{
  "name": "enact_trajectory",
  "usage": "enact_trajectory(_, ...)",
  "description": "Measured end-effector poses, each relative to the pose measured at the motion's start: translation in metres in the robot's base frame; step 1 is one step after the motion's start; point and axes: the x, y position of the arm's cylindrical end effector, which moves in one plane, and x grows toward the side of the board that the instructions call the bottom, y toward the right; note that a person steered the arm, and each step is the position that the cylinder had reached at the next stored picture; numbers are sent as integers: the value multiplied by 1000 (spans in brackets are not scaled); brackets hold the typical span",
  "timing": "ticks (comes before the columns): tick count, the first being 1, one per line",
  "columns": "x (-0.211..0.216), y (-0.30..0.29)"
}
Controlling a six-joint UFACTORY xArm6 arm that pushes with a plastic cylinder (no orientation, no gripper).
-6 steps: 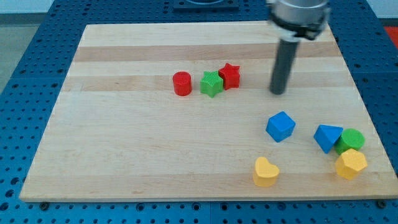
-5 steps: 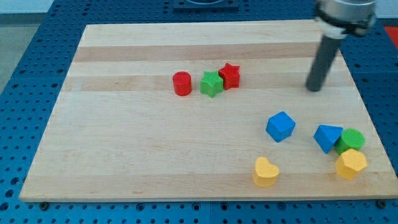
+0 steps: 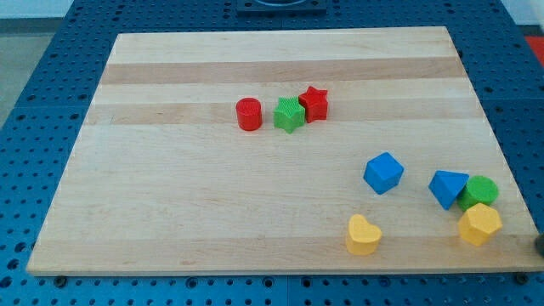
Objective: Move the green circle to the right of the red star
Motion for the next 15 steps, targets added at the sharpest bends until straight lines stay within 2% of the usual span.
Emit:
enact_trajectory(3,-34,-50)
enact_trajectory(6,-36,-26)
enact_trajectory(9,-92,-51)
enact_trajectory(15,-190,-202)
